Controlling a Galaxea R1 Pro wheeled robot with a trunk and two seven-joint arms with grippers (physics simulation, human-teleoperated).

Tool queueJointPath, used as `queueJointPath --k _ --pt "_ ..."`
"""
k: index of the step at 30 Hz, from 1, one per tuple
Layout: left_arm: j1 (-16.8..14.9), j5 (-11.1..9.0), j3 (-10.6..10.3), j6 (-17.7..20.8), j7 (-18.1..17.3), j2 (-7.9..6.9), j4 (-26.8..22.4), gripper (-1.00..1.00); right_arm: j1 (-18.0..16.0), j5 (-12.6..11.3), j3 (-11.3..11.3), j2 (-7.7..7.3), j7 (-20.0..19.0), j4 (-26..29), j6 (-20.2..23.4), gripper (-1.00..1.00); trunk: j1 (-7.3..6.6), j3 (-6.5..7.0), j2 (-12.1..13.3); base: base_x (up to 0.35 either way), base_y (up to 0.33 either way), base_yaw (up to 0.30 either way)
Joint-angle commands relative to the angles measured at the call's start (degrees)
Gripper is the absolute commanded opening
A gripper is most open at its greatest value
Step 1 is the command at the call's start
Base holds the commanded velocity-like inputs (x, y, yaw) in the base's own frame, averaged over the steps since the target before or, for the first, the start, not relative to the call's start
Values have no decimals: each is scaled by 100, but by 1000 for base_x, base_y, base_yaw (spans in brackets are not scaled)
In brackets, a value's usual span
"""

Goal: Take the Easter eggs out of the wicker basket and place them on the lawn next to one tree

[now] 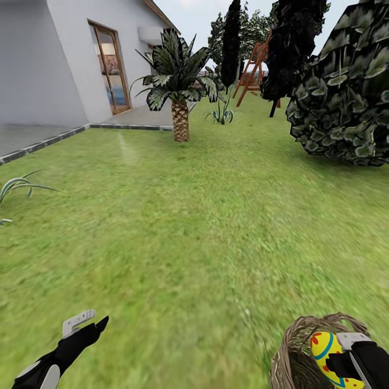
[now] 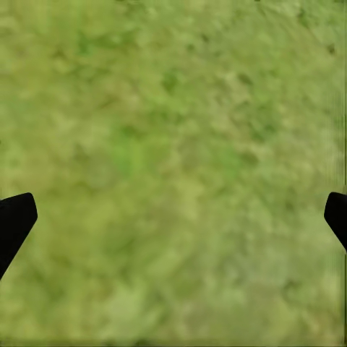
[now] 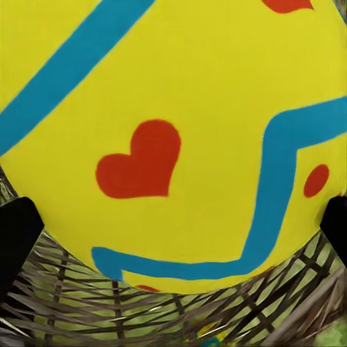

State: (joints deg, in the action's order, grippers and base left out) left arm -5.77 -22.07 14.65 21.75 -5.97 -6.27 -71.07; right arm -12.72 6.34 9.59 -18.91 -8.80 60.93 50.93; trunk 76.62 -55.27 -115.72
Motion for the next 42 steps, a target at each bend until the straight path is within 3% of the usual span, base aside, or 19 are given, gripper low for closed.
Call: queueJointPath --k 1,26,35,42 --pt "-3 -36 11 42 -18 2 -4 100 -2 55 7 1 -59 6 22 -100 -23 14 39 0 0 0" --pt "-3 -34 14 40 -27 -5 -14 100 -2 46 16 -8 -60 7 31 -100 -572 463 1042 0 0 0" --pt "-3 -43 18 40 -44 -6 -17 100 -2 43 16 -8 -60 9 33 -100 -770 624 1403 -135 0 0" --pt "-3 -36 17 20 -123 -5 -15 100 -2 51 15 -8 -60 8 31 -100 -770 624 1403 -26 71 0"
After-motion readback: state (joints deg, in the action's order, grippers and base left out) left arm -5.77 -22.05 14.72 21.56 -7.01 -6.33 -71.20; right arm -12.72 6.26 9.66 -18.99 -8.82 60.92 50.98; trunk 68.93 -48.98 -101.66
